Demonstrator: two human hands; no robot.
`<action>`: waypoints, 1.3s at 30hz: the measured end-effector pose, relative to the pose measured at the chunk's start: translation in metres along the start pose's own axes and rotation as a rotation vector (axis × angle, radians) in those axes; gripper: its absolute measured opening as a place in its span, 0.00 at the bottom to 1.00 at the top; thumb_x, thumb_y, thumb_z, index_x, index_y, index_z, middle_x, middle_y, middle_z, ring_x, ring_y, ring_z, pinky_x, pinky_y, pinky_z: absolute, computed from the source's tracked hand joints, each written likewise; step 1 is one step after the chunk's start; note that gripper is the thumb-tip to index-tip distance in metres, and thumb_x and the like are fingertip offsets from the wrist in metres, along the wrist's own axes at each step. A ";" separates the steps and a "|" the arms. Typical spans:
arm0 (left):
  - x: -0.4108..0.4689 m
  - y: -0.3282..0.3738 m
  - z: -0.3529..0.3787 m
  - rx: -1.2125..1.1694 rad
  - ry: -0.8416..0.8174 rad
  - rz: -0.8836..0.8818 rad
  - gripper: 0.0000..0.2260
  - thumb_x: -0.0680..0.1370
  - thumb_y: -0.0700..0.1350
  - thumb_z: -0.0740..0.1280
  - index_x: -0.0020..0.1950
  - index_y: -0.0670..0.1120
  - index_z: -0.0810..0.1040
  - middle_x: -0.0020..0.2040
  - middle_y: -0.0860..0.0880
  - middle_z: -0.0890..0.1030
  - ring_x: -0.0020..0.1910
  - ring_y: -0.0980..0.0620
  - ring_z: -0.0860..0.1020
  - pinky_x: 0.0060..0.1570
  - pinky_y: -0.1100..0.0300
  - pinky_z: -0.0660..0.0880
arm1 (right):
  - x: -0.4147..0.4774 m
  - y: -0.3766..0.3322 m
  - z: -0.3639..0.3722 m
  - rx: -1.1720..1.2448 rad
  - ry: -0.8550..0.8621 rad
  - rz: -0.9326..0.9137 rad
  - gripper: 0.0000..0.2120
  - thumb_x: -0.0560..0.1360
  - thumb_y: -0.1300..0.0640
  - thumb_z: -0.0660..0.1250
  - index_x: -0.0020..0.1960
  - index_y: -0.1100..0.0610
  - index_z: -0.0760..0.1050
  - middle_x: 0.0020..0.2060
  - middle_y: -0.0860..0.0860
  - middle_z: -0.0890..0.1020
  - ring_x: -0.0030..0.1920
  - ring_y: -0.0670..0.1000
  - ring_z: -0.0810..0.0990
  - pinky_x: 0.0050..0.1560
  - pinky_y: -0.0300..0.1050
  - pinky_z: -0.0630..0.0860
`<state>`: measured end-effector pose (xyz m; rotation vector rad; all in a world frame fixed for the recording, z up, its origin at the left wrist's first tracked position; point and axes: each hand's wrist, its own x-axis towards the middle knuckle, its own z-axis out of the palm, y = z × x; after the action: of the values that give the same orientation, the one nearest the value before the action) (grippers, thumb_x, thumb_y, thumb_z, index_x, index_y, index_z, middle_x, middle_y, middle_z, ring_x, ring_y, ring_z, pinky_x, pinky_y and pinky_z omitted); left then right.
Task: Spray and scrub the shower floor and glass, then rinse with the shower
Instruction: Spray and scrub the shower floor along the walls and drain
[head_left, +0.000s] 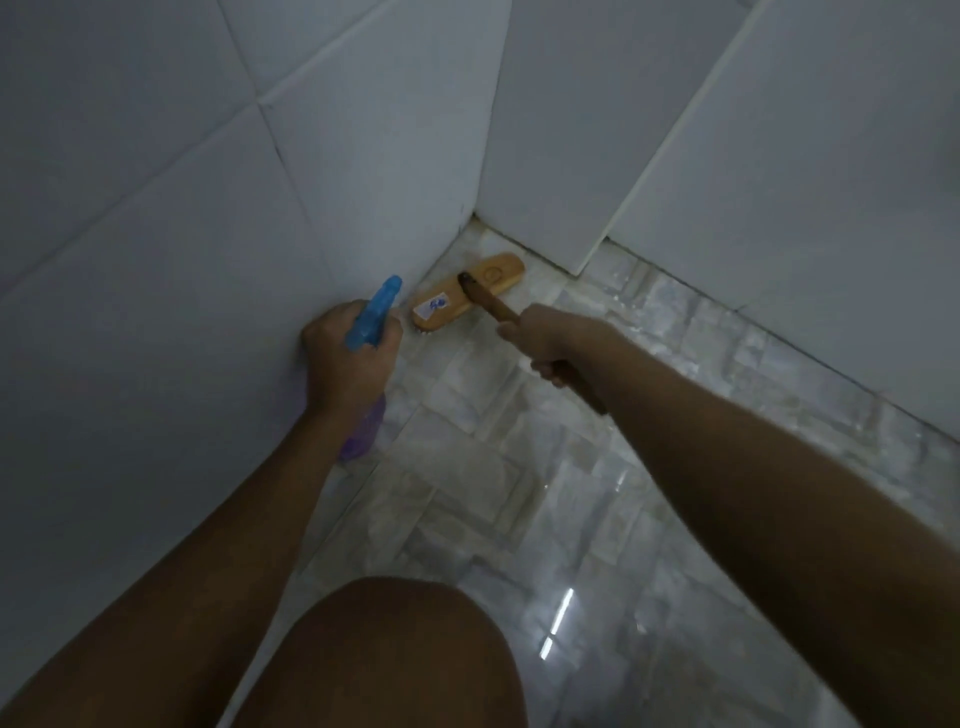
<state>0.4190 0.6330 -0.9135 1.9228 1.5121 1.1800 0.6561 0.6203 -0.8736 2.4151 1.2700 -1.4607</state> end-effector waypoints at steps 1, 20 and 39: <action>0.000 -0.001 0.000 -0.004 0.004 -0.003 0.15 0.75 0.40 0.71 0.30 0.40 0.72 0.26 0.46 0.70 0.25 0.50 0.67 0.27 0.58 0.65 | -0.014 0.006 0.010 0.096 -0.029 0.029 0.17 0.83 0.47 0.60 0.60 0.61 0.67 0.38 0.60 0.80 0.30 0.56 0.79 0.29 0.47 0.78; -0.016 0.052 0.053 -0.126 -0.513 -0.092 0.14 0.68 0.45 0.81 0.34 0.40 0.78 0.31 0.44 0.79 0.30 0.54 0.74 0.36 0.60 0.74 | -0.110 0.154 0.070 0.757 0.289 0.321 0.23 0.85 0.44 0.49 0.55 0.63 0.72 0.37 0.58 0.77 0.27 0.55 0.76 0.24 0.43 0.74; -0.004 0.100 0.128 -0.113 -0.463 -0.019 0.14 0.71 0.49 0.78 0.38 0.42 0.78 0.33 0.45 0.79 0.30 0.49 0.76 0.37 0.53 0.77 | -0.102 0.193 0.041 0.757 0.311 0.342 0.23 0.85 0.43 0.48 0.55 0.61 0.72 0.37 0.57 0.76 0.28 0.53 0.75 0.23 0.42 0.73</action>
<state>0.5809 0.6189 -0.9095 1.9292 1.1861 0.7243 0.7315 0.4121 -0.8870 3.2053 0.2712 -1.7117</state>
